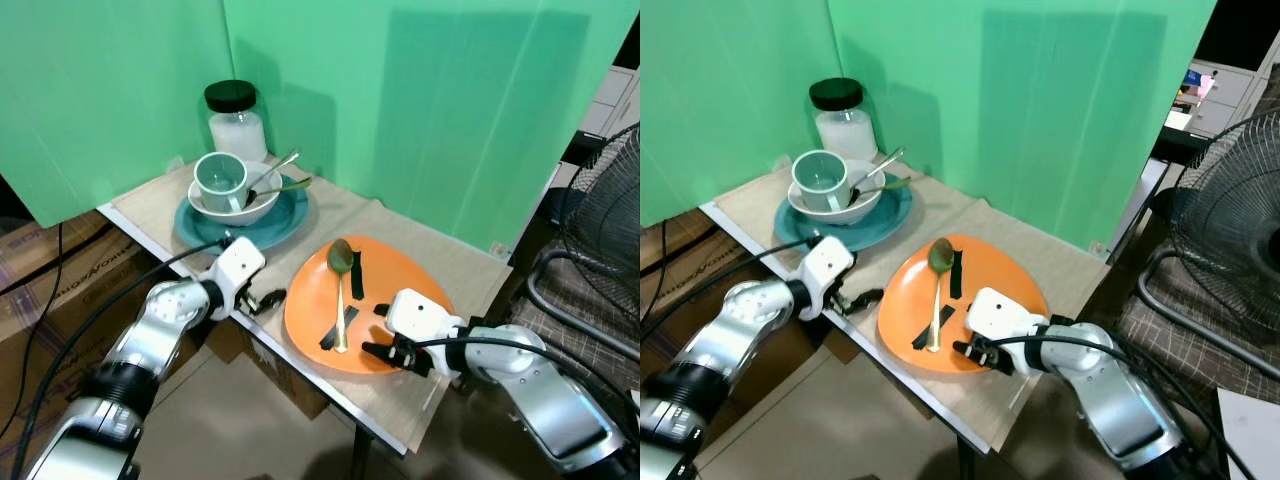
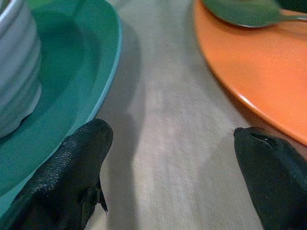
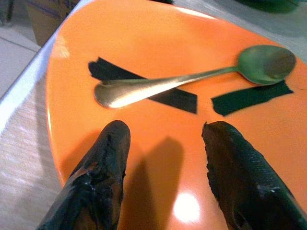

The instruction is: Setting the table

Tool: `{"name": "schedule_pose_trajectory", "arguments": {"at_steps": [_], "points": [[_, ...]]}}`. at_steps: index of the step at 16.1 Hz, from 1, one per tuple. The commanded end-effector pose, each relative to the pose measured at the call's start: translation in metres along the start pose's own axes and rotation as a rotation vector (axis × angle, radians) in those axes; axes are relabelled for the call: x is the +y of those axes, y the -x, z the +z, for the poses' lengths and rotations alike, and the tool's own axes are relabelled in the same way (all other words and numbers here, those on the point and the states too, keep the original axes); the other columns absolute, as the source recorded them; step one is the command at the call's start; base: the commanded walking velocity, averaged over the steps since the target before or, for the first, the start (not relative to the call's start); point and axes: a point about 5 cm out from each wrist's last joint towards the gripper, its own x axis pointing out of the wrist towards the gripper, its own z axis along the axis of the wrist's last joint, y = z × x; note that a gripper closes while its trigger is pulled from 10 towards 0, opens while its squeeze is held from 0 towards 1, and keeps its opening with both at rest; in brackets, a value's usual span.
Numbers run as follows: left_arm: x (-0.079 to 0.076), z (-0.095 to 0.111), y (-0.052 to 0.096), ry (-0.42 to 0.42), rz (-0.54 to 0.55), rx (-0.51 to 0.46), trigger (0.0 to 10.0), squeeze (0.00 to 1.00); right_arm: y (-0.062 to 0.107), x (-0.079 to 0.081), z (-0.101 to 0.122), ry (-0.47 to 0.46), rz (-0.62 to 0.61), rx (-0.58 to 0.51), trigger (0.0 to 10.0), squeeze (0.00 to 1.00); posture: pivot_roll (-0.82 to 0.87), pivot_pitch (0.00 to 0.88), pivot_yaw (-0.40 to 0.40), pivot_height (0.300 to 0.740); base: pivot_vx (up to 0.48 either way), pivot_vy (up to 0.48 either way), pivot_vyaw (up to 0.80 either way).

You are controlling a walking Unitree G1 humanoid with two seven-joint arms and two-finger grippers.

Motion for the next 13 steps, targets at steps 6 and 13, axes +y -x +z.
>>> {"name": "schedule_pose_trajectory", "arguments": {"at_steps": [6, 13], "points": [[0.019, 0.034, -0.01, 0.022, 0.058, -0.152, 10.0, 0.0, 0.002, -0.017, 0.015, -0.066, -0.14, -0.06, 10.0, 0.0, -0.11, 0.0, 0.054, 0.74, 0.0, 0.0, 0.0], [-0.013, 0.028, -0.019, 0.028, -0.057, -0.162, 10.0, 0.0, 0.011, -0.033, 0.002, -0.06, -0.209, -0.007, 10.0, 0.0, -0.11, 0.0, 0.06, 0.74, 0.0, 0.0, 0.0]]}}
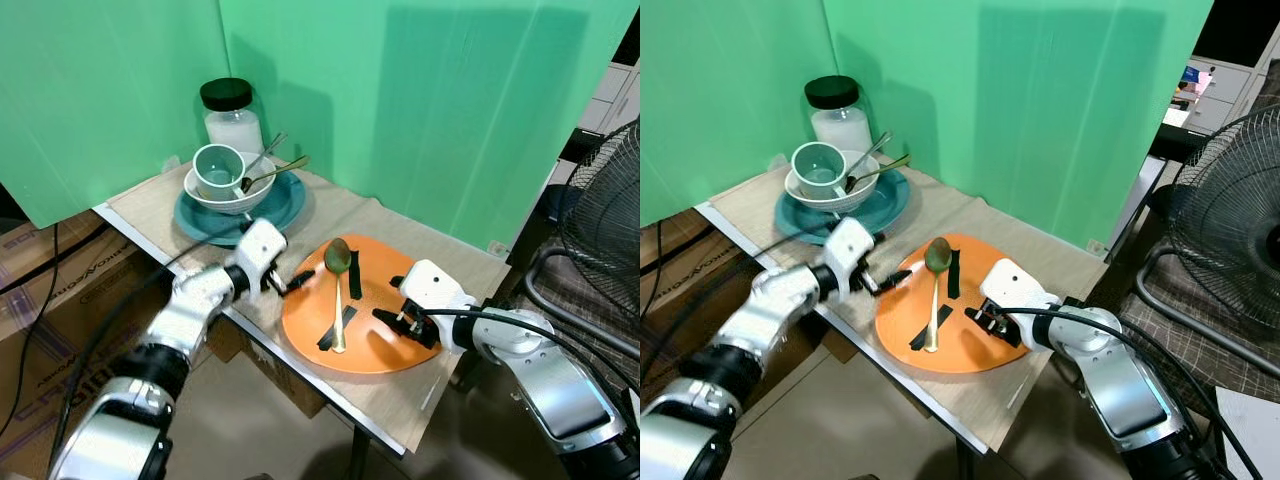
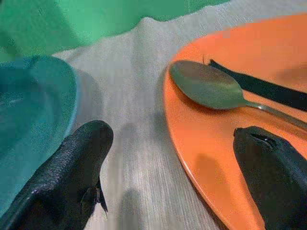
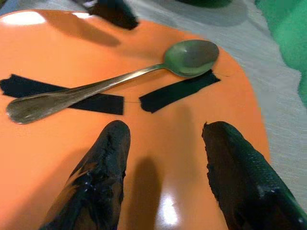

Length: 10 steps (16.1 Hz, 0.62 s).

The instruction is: Setting the table

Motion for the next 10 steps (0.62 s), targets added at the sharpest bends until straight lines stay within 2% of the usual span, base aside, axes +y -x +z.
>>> {"name": "schedule_pose_trajectory", "arguments": {"at_steps": [1, 3, 4, 5, 7, 10], "points": [[0.0, 0.006, 0.002, -0.016, -0.009, -0.017, 10.0, 0.0, 0.002, -0.013, -0.001, 0.002, -0.082, 0.004, 10.0, 0.0, -0.11, 0.0, 0.061, 0.74, 0.0, 0.0, 0.0], [-0.008, 0.014, 0.003, -0.002, -0.06, -0.076, 10.0, 0.0, 0.001, -0.032, -0.006, -0.005, -0.253, 0.023, 10.0, 0.0, -0.11, 0.0, 0.062, 0.74, 0.0, 0.0, 0.0], [-0.016, 0.019, 0.003, 0.01, -0.116, -0.107, 10.0, 0.0, 0.001, -0.038, -0.011, -0.01, -0.303, 0.042, 10.0, 0.0, -0.11, 0.0, 0.061, 0.74, 0.0, 0.0, 0.0], [-0.022, 0.019, 0.002, 0.0, -0.159, -0.099, 10.0, 0.0, 0.001, -0.039, -0.015, 0.025, -0.312, 0.065, 10.0, 0.0, -0.11, 0.0, 0.059, 0.74, 0.0, 0.0, 0.0], [-0.023, 0.005, 0.001, -0.069, -0.168, 0.012, 10.0, 0.0, -0.002, -0.033, -0.016, 0.077, -0.265, 0.074, 10.0, 0.0, -0.12, 0.0, 0.06, 0.74, 0.0, 0.0, 0.0], [-0.012, -0.012, 0.005, -0.177, -0.144, 0.176, 10.0, 0.0, -0.006, -0.017, -0.019, 0.123, -0.167, 0.074, 10.0, 0.0, -0.12, 0.0, 0.059, 0.74, 0.0, 0.0, 0.0]]}}
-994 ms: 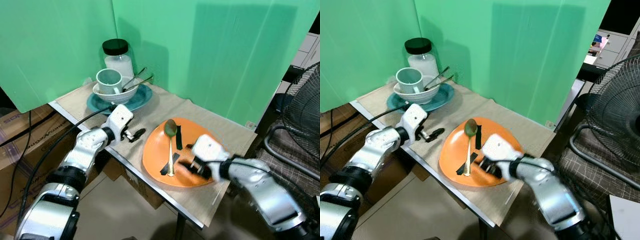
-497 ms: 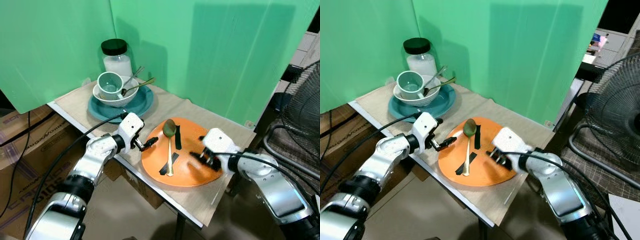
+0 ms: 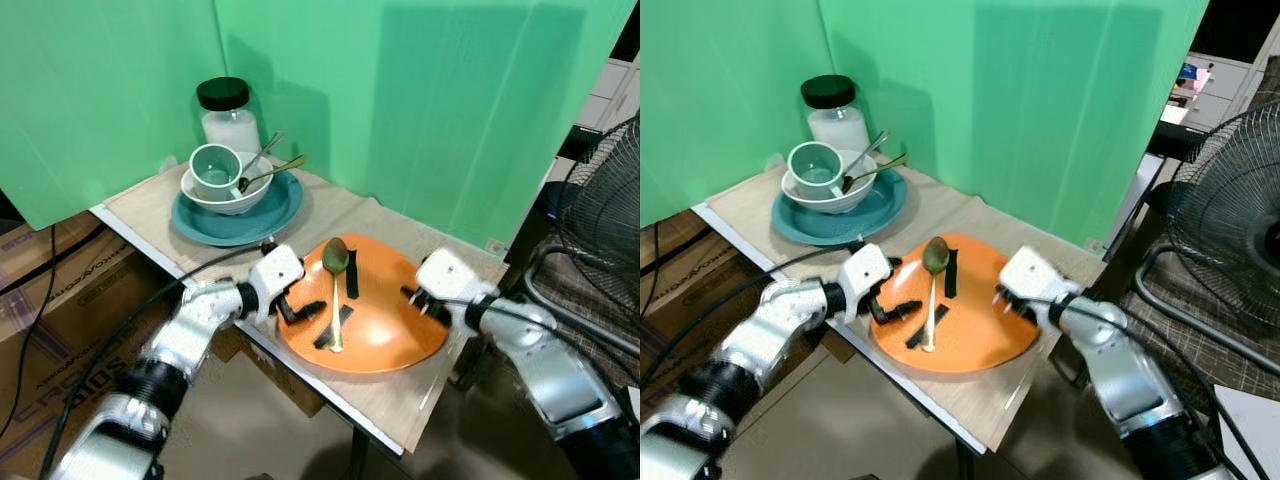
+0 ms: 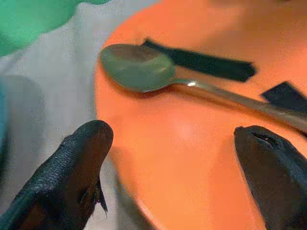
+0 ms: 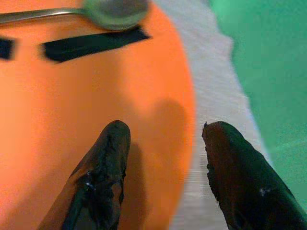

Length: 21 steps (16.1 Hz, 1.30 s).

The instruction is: Setting the table

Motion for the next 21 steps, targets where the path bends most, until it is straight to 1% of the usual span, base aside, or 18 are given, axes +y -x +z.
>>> {"name": "schedule_pose_trajectory", "arguments": {"at_steps": [1, 3, 4, 6, 8, 10, 11, 12, 13, 14, 15, 16, 17, 18, 19, 20, 21], "points": [[0.006, -0.016, 0.005, -0.028, 0.026, 0.109, 10.0, 0.0, 0.002, 0.008, 0.0, 0.034, 0.048, -0.01, 10.0, 0.0, -0.12, 0.0, 0.059, 0.74, 0.0, 0.0, 0.0], [0.014, -0.015, 0.005, -0.051, 0.048, 0.126, 10.0, 0.0, 0.004, 0.013, -0.001, 0.037, 0.091, -0.008, 10.0, 0.0, -0.12, 0.0, 0.058, 0.74, 0.0, 0.0, 0.0], [0.015, -0.014, 0.005, -0.057, 0.053, 0.129, 10.0, 0.0, 0.005, 0.014, -0.001, 0.037, 0.1, -0.008, 10.0, 0.0, -0.12, 0.0, 0.058, 0.74, 0.0, 0.0, 0.0], [0.025, -0.01, 0.002, -0.074, 0.085, 0.127, 10.0, 0.0, 0.01, 0.023, -0.001, 0.018, 0.169, -0.009, 10.0, 0.0, -0.13, 0.0, 0.057, 0.74, 0.0, 0.0, 0.0], [0.029, -0.005, -0.002, -0.061, 0.109, 0.1, 10.0, 0.0, 0.012, 0.029, 0.002, 0.001, 0.198, -0.019, 10.0, 0.0, -0.13, 0.0, 0.058, 0.74, 0.0, 0.0, 0.0], [0.031, -0.003, -0.004, -0.061, 0.122, 0.093, 10.0, 0.0, 0.012, 0.034, 0.006, -0.018, 0.202, -0.035, 10.0, 0.0, -0.13, 0.0, 0.063, 0.74, 0.0, 0.0, 0.0], [0.032, -0.001, -0.005, -0.044, 0.137, 0.069, 10.0, 0.0, 0.012, 0.036, 0.013, -0.078, 0.192, -0.067, 10.0, 0.0, -0.13, 0.0, 0.064, 0.74, 0.0, 0.0, 0.0], [0.032, 0.001, -0.006, -0.025, 0.142, 0.043, 10.0, 0.0, 0.014, 0.035, 0.019, -0.131, 0.174, -0.089, 10.0, 0.0, -0.13, 0.0, 0.064, 0.74, 0.0, 0.0, 0.0], [0.033, 0.005, -0.006, 0.002, 0.148, 0.011, 10.0, 0.0, 0.016, 0.032, 0.023, -0.173, 0.151, -0.108, 10.0, 0.0, -0.13, 0.0, 0.066, 0.74, 0.0, 0.0, 0.0], [0.034, 0.007, -0.006, 0.017, 0.152, -0.006, 10.0, 0.0, 0.016, 0.03, 0.025, -0.192, 0.14, -0.116, 10.0, 0.0, -0.13, 0.0, 0.067, 0.74, 0.0, 0.0, 0.0], [0.039, 0.018, -0.006, 0.064, 0.175, -0.075, 10.0, 0.0, 0.019, 0.022, 0.031, -0.269, 0.091, -0.144, 10.0, 0.0, -0.13, 0.0, 0.066, 0.74, 0.0, 0.0, 0.0], [0.041, 0.023, -0.006, 0.074, 0.183, -0.105, 10.0, 0.0, 0.019, 0.019, 0.034, -0.308, 0.073, -0.158, 10.0, 0.0, -0.13, 0.0, 0.066, 0.74, 0.0, 0.0, 0.0], [0.041, 0.034, -0.009, 0.116, 0.197, -0.155, 10.0, 0.0, 0.021, 0.017, 0.036, -0.327, 0.063, -0.163, 10.0, 0.0, -0.13, 0.0, 0.064, 0.74, 0.0, 0.0, 0.0], [0.04, 0.037, -0.01, 0.134, 0.193, -0.172, 10.0, 0.0, 0.022, 0.017, 0.037, -0.333, 0.061, -0.163, 10.0, 0.0, -0.13, 0.0, 0.064, 0.74, 0.0, 0.0, 0.0], [0.035, 0.044, -0.015, 0.166, 0.177, -0.198, 10.0, 1.0, 0.024, 0.017, 0.036, -0.358, 0.057, -0.141, 10.0, 0.0, -0.12, 0.0, 0.063, 0.74, 0.0, 0.0, 0.0], [0.029, 0.049, -0.02, 0.205, 0.15, -0.204, 10.0, 1.0, 0.025, 0.017, 0.035, -0.364, 0.051, -0.127, 10.0, 0.0, -0.13, 0.0, 0.064, 0.74, 0.0, 0.0, 0.0], [0.021, 0.051, -0.026, 0.248, 0.135, -0.182, 10.0, 1.0, 0.026, 0.016, 0.033, -0.386, 0.046, -0.119, 10.0, 0.0, -0.13, 0.0, 0.064, 0.74, 0.0, 0.0, 0.0]]}}
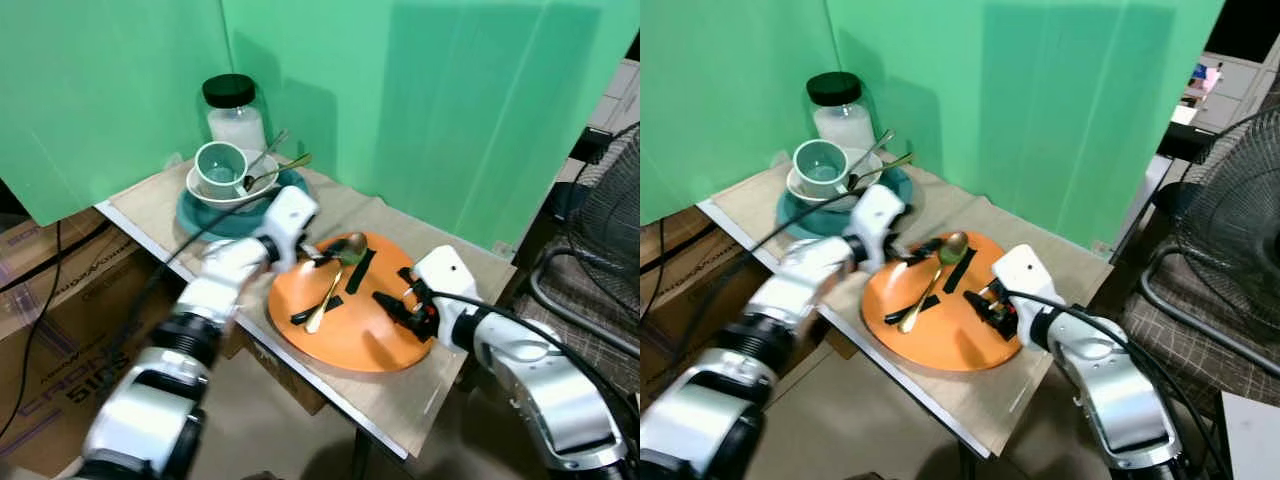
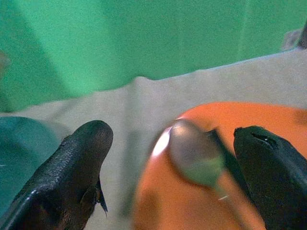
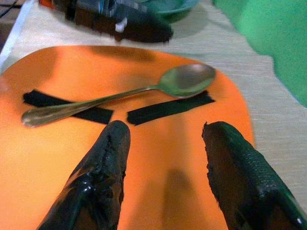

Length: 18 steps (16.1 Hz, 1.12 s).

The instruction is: Setting the table

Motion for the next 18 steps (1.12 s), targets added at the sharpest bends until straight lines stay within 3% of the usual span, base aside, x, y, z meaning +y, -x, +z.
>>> {"name": "schedule_pose_trajectory", "arguments": {"at_steps": [1, 5, 6, 11, 12, 13, 14, 15, 16, 18], "points": [[-0.002, -0.004, 0.001, 0.034, -0.001, 0.025, 10.0, 1.0, 0.003, -0.003, 0.002, -0.022, -0.018, -0.006, 10.0, 0.0, -0.13, 0.0, 0.065, 0.74, 0.0, 0.0, 0.0], [-0.025, -0.012, -0.011, 0.109, -0.033, 0.164, 10.0, 1.0, 0.011, -0.003, 0.003, -0.02, 0.04, -0.001, 10.0, 0.0, -0.13, 0.0, 0.073, 0.74, 0.0, 0.0, 0.0], [-0.029, -0.015, -0.011, 0.116, -0.046, 0.206, 10.0, 0.0, 0.014, -0.003, 0.002, -0.01, 0.06, 0.011, 10.0, 0.0, -0.14, 0.0, 0.075, 0.74, 0.0, 0.0, 0.0], [-0.045, -0.027, -0.015, 0.07, -0.133, 0.3, 9.7, 0.0, 0.03, -0.008, -0.006, 0.025, 0.161, 0.066, 10.0, 0.0, -0.14, 0.0, 0.083, 0.74, 0.0, 0.0, 0.0], [-0.048, -0.028, -0.016, 0.067, -0.139, 0.308, 8.4, 0.0, 0.031, -0.009, -0.006, 0.026, 0.161, 0.068, 10.0, 0.0, -0.14, 0.0, 0.084, 0.74, 0.0, 0.0, 0.0], [-0.049, -0.03, -0.017, 0.069, -0.142, 0.321, 3.8, 0.0, 0.031, -0.01, -0.006, 0.027, 0.162, 0.069, 10.0, 0.0, -0.14, 0.0, 0.086, 0.74, 0.0, 0.0, 0.0], [-0.05, -0.035, -0.018, 0.043, -0.139, 0.353, 2.9, 0.0, 0.031, -0.01, -0.006, 0.027, 0.165, 0.071, 10.0, 0.0, -0.14, 0.0, 0.089, 0.74, 0.0, 0.0, 0.0], [-0.05, -0.036, -0.018, 0.035, -0.138, 0.361, 2.9, 0.0, 0.031, -0.009, -0.006, 0.027, 0.166, 0.071, 10.0, 0.0, -0.14, 0.0, 0.089, 0.74, 0.0, 0.0, 0.0], [-0.047, -0.04, -0.017, 0.016, -0.118, 0.386, 0.0, 0.0, 0.032, -0.008, -0.007, 0.022, 0.178, 0.072, 10.0, 0.0, -0.14, 0.0, 0.092, 0.74, 0.0, 0.0, 0.0], [-0.041, -0.043, -0.013, -0.006, -0.087, 0.416, 0.0, 0.0, 0.033, -0.005, -0.008, 0.016, 0.197, 0.074, 10.0, 0.0, -0.14, 0.0, 0.092, 0.74, 0.0, 0.0, 0.0]]}}
